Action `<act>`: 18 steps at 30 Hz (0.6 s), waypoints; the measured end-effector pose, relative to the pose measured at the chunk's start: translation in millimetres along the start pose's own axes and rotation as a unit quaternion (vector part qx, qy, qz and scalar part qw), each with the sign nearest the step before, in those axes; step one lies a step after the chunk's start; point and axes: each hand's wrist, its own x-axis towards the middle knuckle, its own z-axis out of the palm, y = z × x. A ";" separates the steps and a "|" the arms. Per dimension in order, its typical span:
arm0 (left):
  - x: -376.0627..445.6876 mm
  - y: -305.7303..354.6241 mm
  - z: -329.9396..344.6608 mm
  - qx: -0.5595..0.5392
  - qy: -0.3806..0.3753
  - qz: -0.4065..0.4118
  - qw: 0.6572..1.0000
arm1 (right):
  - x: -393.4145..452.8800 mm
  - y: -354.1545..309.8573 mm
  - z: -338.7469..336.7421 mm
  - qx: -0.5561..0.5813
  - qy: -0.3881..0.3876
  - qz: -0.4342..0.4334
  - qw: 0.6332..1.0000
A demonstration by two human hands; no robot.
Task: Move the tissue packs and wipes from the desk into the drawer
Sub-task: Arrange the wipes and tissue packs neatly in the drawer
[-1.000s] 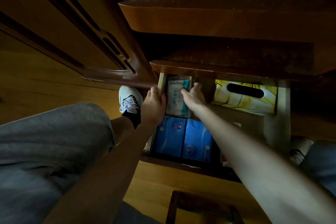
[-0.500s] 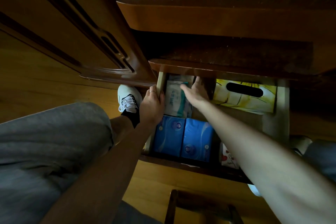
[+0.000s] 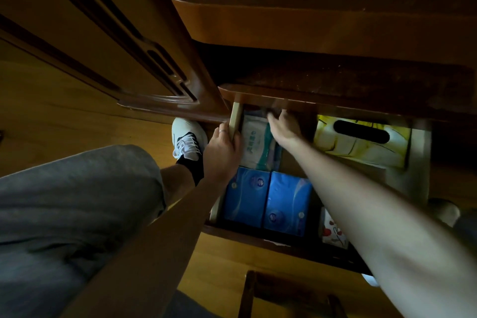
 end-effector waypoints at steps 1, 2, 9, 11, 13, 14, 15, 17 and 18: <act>-0.1 0.8 -0.6 -0.001 0.001 -0.001 1.000 | -0.3 0.2 -3.9 0.009 -0.008 0.001 1.000; -0.4 1.1 -1.3 0.000 0.000 -0.005 1.000 | -3.0 0.8 -8.0 0.015 -0.009 0.004 1.000; 0.9 -5.1 2.8 0.008 0.007 0.008 1.000 | -65.5 28.1 -23.8 -0.029 0.078 -0.213 0.974; 0.0 -6.1 4.3 0.004 0.010 0.014 1.000 | -77.9 50.0 -47.8 -0.130 0.119 -0.315 0.933; 1.0 -5.9 4.5 0.003 0.008 0.009 1.000 | -85.1 72.7 -74.4 -0.205 0.184 -0.317 0.907; 1.3 -5.6 4.4 0.004 0.006 0.003 1.000 | -87.9 84.5 -86.3 -0.225 0.212 -0.281 0.908; 1.4 -5.1 4.5 0.004 0.006 -0.001 1.000 | -89.4 95.7 -97.0 -0.237 0.232 -0.231 0.915; 1.2 -4.4 4.2 0.006 0.006 0.002 1.000 | -87.6 112.8 -112.9 -0.247 0.232 -0.140 0.930; 1.3 -4.5 3.3 0.008 0.006 0.004 1.000 | -86.0 116.7 -117.3 -0.258 0.219 -0.119 0.933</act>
